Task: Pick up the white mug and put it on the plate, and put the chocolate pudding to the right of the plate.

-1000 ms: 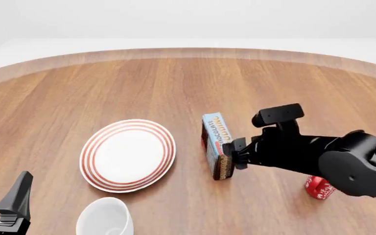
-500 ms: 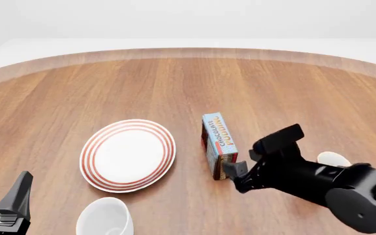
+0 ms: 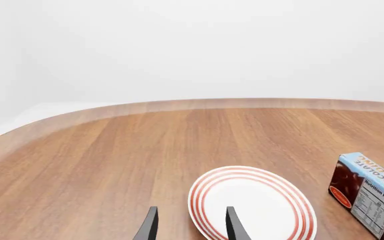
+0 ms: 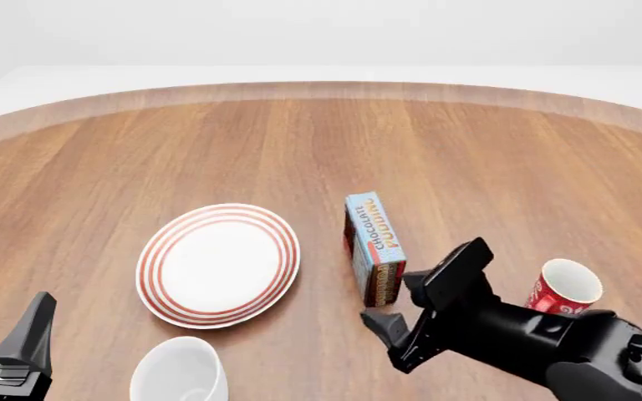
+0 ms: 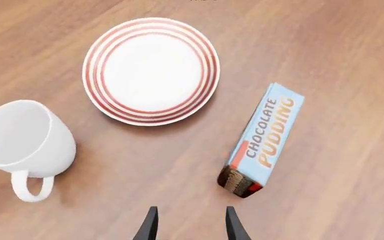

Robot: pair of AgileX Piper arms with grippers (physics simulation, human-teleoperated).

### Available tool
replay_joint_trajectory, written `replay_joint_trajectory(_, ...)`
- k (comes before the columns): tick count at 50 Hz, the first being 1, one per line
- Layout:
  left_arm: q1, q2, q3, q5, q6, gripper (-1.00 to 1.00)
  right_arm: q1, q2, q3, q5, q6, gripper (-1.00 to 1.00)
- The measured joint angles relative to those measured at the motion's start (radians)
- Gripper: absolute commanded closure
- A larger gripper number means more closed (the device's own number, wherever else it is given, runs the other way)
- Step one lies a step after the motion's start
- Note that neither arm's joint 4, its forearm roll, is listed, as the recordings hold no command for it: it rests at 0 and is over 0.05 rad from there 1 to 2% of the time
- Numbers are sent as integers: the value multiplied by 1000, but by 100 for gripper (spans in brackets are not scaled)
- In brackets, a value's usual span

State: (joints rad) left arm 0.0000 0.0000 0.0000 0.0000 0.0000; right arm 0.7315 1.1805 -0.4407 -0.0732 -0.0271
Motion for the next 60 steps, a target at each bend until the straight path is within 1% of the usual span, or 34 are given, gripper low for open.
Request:
replay_joint_trajectory(13,0,0,0,0,0,-100,80,-4,-4,-1,-15,-100)
replay_joint_trajectory(28,0,0,0,0,0,-100,163,12,-31,15,-12,-100)
replay_joint_trajectory(44,0,0,0,0,0,-100,235,65,-85,36,-8,-100)
replay_joint_trajectory(60,0,0,0,0,0,-100,315,145,-140,44,8,-100)
